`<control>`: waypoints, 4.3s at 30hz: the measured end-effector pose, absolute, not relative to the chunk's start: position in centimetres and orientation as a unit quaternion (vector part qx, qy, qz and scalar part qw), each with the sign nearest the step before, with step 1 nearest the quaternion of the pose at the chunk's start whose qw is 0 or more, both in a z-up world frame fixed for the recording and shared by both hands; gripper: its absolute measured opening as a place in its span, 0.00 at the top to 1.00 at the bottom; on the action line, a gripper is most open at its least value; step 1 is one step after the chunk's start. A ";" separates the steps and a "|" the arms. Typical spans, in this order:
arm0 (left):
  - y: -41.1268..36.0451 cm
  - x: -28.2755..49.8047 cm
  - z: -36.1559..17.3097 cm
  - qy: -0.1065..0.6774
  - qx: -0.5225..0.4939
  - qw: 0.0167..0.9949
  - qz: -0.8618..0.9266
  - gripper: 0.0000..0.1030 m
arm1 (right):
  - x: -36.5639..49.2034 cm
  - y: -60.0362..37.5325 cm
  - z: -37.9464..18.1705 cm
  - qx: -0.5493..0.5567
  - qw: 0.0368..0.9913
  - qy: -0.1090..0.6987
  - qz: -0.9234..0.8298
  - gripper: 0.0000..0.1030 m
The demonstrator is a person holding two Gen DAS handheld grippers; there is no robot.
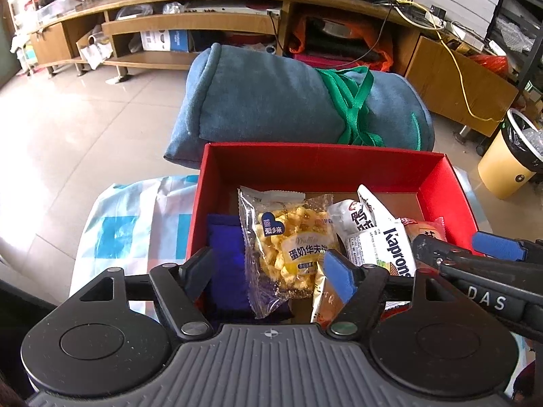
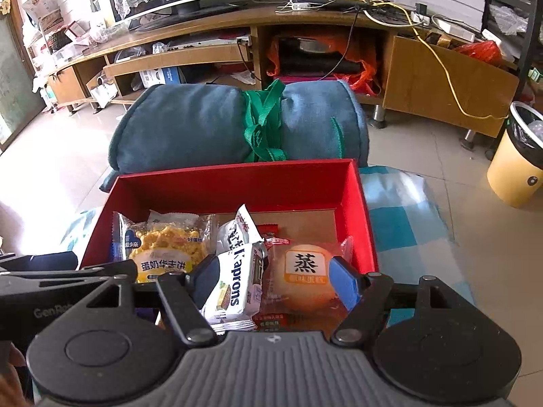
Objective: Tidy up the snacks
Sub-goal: 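Withdraw both tools from the box toward the sausage pack and Trolli bag, then position the left tool over the sausage pack while the right tool reaches the Trolli bag, then close the right tool on the Trolli bag while the left tool grasps the sausage pack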
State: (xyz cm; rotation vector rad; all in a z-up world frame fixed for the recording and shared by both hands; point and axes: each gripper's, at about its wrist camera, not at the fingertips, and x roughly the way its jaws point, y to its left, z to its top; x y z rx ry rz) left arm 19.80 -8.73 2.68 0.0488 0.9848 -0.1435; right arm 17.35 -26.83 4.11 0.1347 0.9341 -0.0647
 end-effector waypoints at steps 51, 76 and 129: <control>-15.1 10.9 -6.0 0.573 0.123 0.782 -0.213 0.13 | 7.8 -34.7 1.7 0.107 0.845 0.520 -0.068 0.35; -19.1 13.2 -6.5 0.535 0.301 0.697 -0.370 0.06 | 8.3 -34.4 1.3 0.124 0.839 0.528 -0.045 0.30; -12.6 8.8 -6.2 0.560 0.162 0.779 -0.230 0.26 | 9.1 -29.4 -3.4 0.023 0.826 0.561 -0.041 0.47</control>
